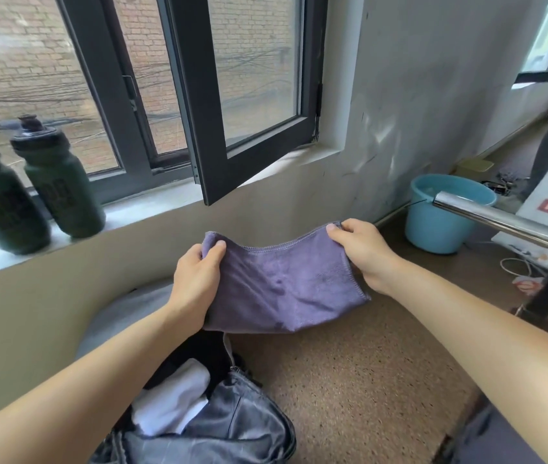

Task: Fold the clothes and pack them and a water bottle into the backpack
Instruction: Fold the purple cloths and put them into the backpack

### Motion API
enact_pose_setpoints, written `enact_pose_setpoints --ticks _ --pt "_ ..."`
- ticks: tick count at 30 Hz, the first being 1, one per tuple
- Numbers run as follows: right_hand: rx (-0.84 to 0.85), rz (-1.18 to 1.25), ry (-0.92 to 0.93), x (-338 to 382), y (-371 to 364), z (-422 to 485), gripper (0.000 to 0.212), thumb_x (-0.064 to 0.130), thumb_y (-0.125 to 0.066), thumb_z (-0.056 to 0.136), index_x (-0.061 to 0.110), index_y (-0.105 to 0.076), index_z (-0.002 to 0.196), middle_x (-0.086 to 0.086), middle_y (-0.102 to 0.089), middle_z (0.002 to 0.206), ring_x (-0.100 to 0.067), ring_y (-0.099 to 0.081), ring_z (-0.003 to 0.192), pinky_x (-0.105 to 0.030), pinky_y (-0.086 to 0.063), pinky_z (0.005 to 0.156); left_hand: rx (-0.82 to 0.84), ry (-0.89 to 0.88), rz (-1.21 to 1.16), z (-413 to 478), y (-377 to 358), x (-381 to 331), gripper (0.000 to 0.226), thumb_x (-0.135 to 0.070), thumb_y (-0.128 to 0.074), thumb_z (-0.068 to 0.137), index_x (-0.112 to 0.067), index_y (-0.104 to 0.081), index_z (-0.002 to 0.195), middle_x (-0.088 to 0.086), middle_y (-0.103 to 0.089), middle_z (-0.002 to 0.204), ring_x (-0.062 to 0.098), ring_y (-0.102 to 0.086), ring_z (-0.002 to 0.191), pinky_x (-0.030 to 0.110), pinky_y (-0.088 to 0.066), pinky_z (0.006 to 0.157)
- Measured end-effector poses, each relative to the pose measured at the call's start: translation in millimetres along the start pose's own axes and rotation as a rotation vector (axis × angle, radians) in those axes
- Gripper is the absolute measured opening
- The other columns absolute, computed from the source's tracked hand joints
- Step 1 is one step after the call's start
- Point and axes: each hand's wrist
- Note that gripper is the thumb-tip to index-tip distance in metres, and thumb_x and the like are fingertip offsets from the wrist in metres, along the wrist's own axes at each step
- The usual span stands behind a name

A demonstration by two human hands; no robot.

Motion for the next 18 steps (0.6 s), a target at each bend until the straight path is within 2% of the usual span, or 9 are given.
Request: enact_pose_setpoints --ticks 2,5,7,9,12,15,18 --pt "0.095 0.11 -0.029 5.1 -11.5 -10.8 0.028 0.025 -0.063 0.1 0.017 -0.053 0.074 -0.001 -0.048 0.071 -0.013 -0.045 0.066 -0.026 -0.035 0.058 0.069 0.006 -0.018 -9.4 -6.6 -2.2 0.027 -0.04 -0.059 0.097 -0.014 -0.066 0.092 0.004 -0.074 0.091 0.02 -0.069 0.085 0.035 -0.057 0.074" --pt "0.2 0.129 -0.039 13.1 -28.7 -27.5 0.017 0.026 -0.061 0.101 0.013 -0.057 0.091 -0.009 -0.048 0.079 -0.017 -0.046 0.069 -0.023 -0.037 0.052 0.196 -0.003 -0.025 -25.4 -13.7 -4.8 0.021 -0.035 -0.063 0.098 -0.016 -0.058 0.09 0.006 -0.057 0.081 0.017 -0.056 0.069 0.025 -0.046 0.049" --pt "0.25 0.119 -0.045 17.1 -39.0 -39.1 0.02 0.026 -0.06 0.101 0.006 -0.06 0.099 -0.011 -0.05 0.084 -0.02 -0.049 0.07 -0.024 -0.039 0.047 0.25 -0.005 -0.035 -33.8 -17.2 -8.4 0.019 -0.03 -0.064 0.099 -0.014 -0.056 0.093 0.007 -0.052 0.078 0.015 -0.053 0.062 0.023 -0.043 0.042" --pt "0.328 0.119 -0.059 21.2 -48.6 -52.5 0.021 0.027 -0.058 0.102 0.006 -0.059 0.101 -0.011 -0.053 0.083 -0.018 -0.054 0.068 -0.025 -0.043 0.046 0.311 0.005 -0.071 -41.9 -20.3 -13.5 0.018 -0.025 -0.064 0.1 -0.008 -0.057 0.099 0.006 -0.055 0.073 0.011 -0.055 0.053 0.023 -0.045 0.041" --pt "0.407 0.09 -0.043 27.5 -58.8 -70.4 0.031 0.041 -0.058 0.1 0.011 -0.058 0.104 -0.004 -0.06 0.086 -0.014 -0.059 0.075 -0.027 -0.046 0.057 0.391 -0.003 -0.087 -50.8 -19.4 -19.0 0.033 -0.027 -0.063 0.098 0.003 -0.057 0.11 0.008 -0.061 0.079 0.015 -0.061 0.057 0.026 -0.048 0.045" --pt "0.416 0.094 -0.043 31.7 -58.4 -77.0 0.058 0.063 -0.064 0.081 0.012 -0.058 0.108 -0.003 -0.067 0.096 -0.016 -0.065 0.086 -0.036 -0.048 0.072 0.466 0.027 -0.155 -54.7 -11.8 -26.2 0.036 -0.035 -0.055 0.096 0.0 -0.061 0.102 0.012 -0.061 0.08 0.021 -0.061 0.058 0.03 -0.051 0.05" --pt "0.409 0.086 -0.026 32.5 -53.5 -79.6 0.073 0.063 -0.076 0.068 0.009 -0.059 0.114 -0.013 -0.071 0.114 -0.022 -0.071 0.106 -0.043 -0.055 0.093 0.554 0.045 -0.17 -55.3 -5.2 -31.3 0.034 -0.036 -0.045 0.1 -0.01 -0.064 0.09 0.01 -0.061 0.078 0.023 -0.063 0.062 0.03 -0.053 0.057"
Point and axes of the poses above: each hand's wrist, its own z-axis towards the middle knuckle, its own y-axis out of the back of the hand, x = y × z
